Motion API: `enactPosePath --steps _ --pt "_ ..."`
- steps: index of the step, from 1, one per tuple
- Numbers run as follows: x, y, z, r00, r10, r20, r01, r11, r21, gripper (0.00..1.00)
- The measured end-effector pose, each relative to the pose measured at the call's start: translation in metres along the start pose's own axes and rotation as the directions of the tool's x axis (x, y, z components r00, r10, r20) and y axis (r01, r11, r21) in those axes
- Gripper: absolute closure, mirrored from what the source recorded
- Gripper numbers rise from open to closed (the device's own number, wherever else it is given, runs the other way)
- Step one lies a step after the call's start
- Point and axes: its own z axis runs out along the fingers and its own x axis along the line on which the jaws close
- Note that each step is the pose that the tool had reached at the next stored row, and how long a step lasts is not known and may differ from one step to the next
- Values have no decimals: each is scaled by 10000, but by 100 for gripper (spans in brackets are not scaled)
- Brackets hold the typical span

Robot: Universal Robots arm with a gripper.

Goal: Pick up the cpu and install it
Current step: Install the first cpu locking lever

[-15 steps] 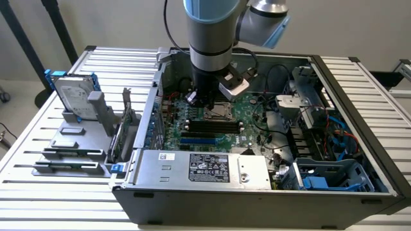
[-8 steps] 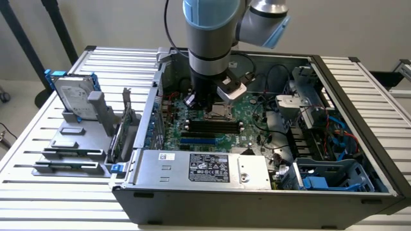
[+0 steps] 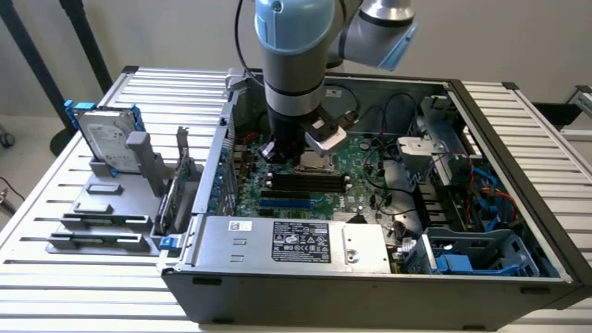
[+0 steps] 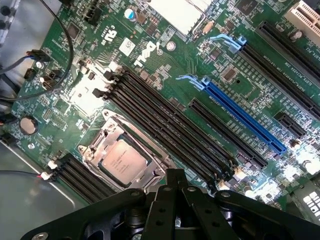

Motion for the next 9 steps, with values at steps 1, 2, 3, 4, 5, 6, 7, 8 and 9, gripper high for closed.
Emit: enactPosePath --steps 1,2,3,4,5,6,7,8,9 --pt "-6 -5 16 10000 0 -1 0 10000 0 89" --pt "-11 -8 31 10000 0 1 0 10000 0 89" --pt "-14 -12 48 10000 1 2 -1 10000 0 89" --pt "-16 -16 64 10000 2 2 -2 10000 0 89" --pt "-17 -19 80 10000 1 3 -1 10000 0 89" --pt "-14 -24 96 10000 0 3 0 10000 0 89" --pt "-11 -31 112 10000 0 1 0 10000 0 89" --pt "-8 -37 128 10000 0 -1 0 10000 -1 89" --pt "-5 -42 142 10000 0 -1 0 10000 0 89"
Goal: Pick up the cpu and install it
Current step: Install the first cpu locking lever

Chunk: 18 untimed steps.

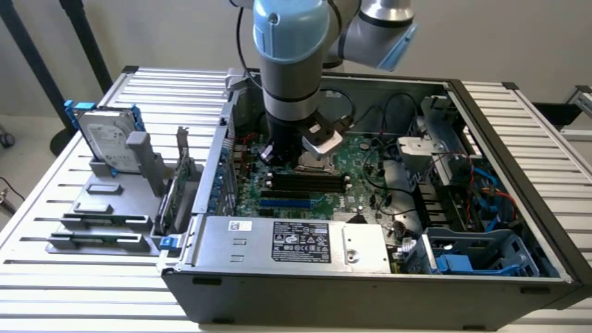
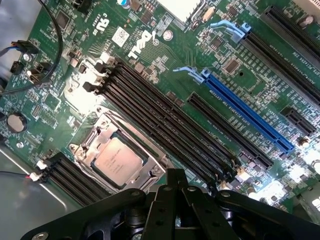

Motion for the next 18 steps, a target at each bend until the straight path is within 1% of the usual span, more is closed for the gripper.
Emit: enactPosePath --steps 12,18 --pt "-12 -29 148 10000 1 1 -1 10000 0 89" --pt "-21 -47 183 10000 5 14 -5 10000 11 89"
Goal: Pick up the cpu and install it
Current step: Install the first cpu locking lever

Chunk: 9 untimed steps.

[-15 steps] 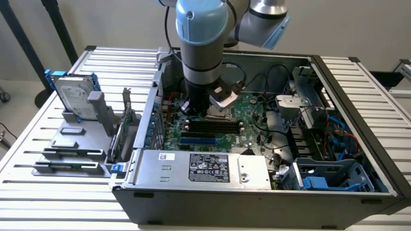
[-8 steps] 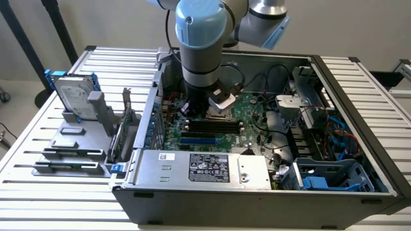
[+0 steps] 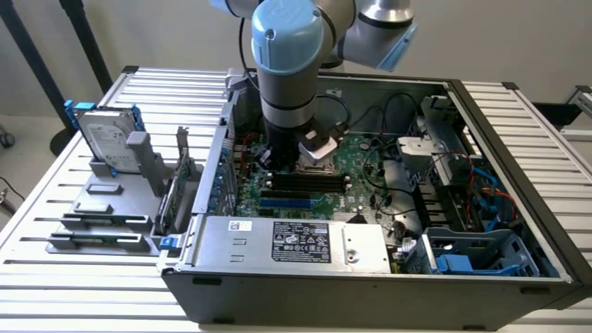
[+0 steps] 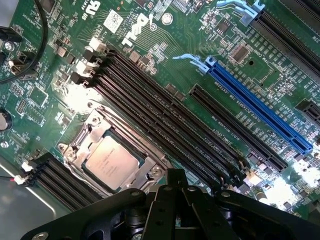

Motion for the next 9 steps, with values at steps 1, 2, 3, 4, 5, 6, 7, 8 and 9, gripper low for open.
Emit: enactPosePath --steps 1,2,3,4,5,6,7,8,9 --pt "-1 -1 4 10000 0 4 0 10000 3 89" --pt "-2 -2 8 10000 0 6 0 10000 4 89" --pt "-2 -2 13 10000 1 9 -1 10000 7 89" --pt "-3 -3 17 10000 3 11 -3 10000 8 89" --pt "-4 -3 21 10000 4 13 -4 10000 10 89" --pt "-4 -3 26 10000 4 14 -4 10000 12 89" --pt "-5 -4 31 10000 5 14 -5 10000 12 89" --pt "-5 -4 37 10000 5 14 -5 10000 11 89" --pt "-5 -5 41 10000 4 15 -4 10000 11 89"
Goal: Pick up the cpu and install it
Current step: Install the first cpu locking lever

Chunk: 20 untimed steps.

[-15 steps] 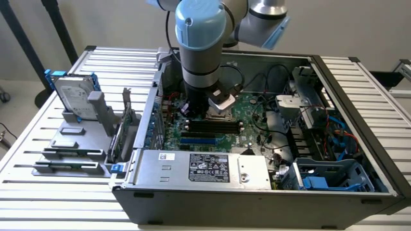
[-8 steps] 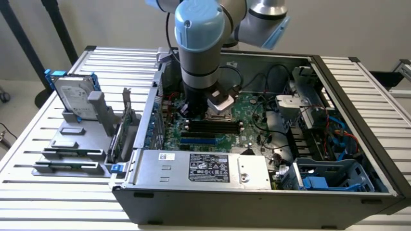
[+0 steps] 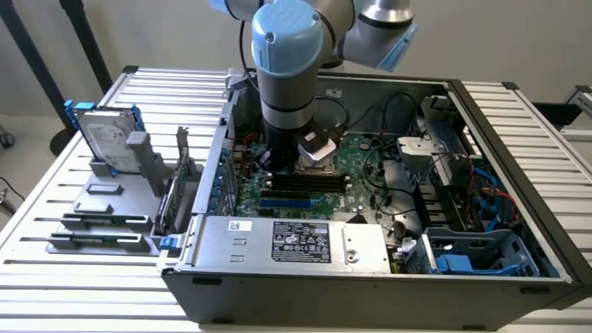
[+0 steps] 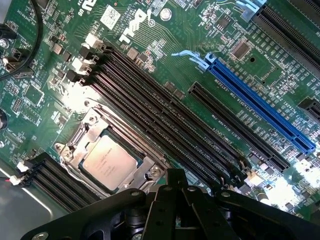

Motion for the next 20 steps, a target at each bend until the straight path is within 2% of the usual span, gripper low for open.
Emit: enactPosePath --steps 4,7,11,15,20 --pt "7 -11 13 10000 3 9 -3 10000 8 89" --pt "8 -15 15 10000 13 40 -13 10000 33 89" --pt "10 -19 2 9999 43 140 -44 10000 86 89" --pt "16 -24 -24 9998 56 202 -58 9999 104 89" --pt "39 -51 -104 9998 58 215 -60 9999 103 89"
